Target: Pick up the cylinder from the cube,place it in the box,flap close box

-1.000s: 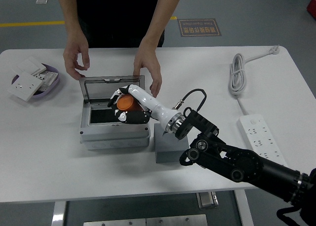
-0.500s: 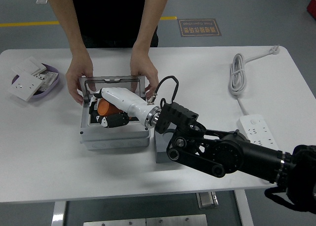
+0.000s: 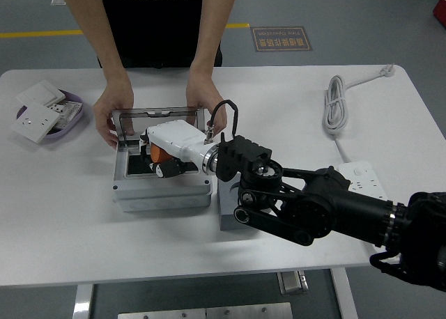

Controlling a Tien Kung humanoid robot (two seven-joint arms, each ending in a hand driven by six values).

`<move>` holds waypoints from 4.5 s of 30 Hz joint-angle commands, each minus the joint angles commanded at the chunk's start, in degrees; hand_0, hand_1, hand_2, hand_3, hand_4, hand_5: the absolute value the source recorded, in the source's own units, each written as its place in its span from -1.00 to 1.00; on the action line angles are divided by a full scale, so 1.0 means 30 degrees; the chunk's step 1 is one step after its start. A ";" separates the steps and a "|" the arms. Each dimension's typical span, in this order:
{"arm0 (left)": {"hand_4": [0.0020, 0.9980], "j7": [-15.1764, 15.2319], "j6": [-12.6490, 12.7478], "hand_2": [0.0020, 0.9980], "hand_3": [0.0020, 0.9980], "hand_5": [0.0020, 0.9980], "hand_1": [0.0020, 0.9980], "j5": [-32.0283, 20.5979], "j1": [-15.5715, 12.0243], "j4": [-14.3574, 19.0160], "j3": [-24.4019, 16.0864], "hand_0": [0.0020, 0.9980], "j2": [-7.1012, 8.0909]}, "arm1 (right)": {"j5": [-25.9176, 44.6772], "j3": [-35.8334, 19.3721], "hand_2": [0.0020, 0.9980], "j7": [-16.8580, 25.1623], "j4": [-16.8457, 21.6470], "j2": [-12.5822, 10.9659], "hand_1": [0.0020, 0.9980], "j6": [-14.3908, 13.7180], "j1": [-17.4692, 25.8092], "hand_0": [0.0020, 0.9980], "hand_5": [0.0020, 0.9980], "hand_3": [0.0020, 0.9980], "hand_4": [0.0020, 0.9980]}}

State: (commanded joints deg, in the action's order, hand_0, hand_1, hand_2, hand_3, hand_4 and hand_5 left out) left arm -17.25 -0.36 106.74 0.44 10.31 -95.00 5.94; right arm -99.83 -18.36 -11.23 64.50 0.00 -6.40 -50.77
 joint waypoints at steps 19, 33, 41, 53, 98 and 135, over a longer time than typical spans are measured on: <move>0.23 0.0050 -0.0019 0.17 0.15 -0.63 0.20 -0.0060 0.0037 0.0000 0.0156 0.21 -0.0028 | 0.0224 -0.0037 0.53 0.0334 -0.0095 0.0000 0.49 -0.0497 0.0005 0.66 -0.38 0.66 0.38; 0.23 0.0124 -0.0018 0.16 0.15 -0.63 0.20 -0.0297 0.0104 0.0000 0.0427 0.21 -0.0067 | 0.0371 0.0055 0.54 0.0526 -0.0127 0.0000 0.50 -0.0322 0.0247 0.68 -0.32 0.68 0.62; 0.22 0.0142 0.0012 0.16 0.15 -0.63 0.20 -0.0446 0.0023 0.0000 0.0517 0.21 -0.0136 | 0.2445 -0.0746 0.54 0.0663 0.1186 -0.0443 0.50 -0.0218 0.0705 0.68 -0.29 0.70 0.69; 0.21 0.0193 0.0054 0.15 0.15 -0.65 0.20 -0.0623 0.0003 0.0000 0.0609 0.21 -0.0133 | 0.5919 -0.4084 0.52 0.1397 0.3333 -0.3385 0.48 -0.0040 -0.0310 0.66 -0.25 0.68 0.73; 0.18 0.0203 0.0040 0.15 0.15 -0.65 0.19 -0.0535 0.0035 0.0000 0.0618 0.21 -0.0201 | 0.6801 -0.1452 0.47 0.2296 0.2319 -0.3314 0.44 -0.0780 0.0053 0.61 -0.26 0.62 0.65; 0.17 0.0234 0.0191 0.15 0.14 -0.66 0.19 -0.1121 -0.0255 0.0000 0.0919 0.22 -0.0338 | 0.8740 -0.1388 0.48 0.2284 0.5152 -0.6079 0.42 -0.1286 0.1674 0.57 -0.30 0.60 0.59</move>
State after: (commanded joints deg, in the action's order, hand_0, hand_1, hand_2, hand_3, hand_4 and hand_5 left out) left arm -16.55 0.22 103.37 -0.32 10.31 -92.24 4.93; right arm -73.61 -22.53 -4.37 79.96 -18.24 -10.26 -45.75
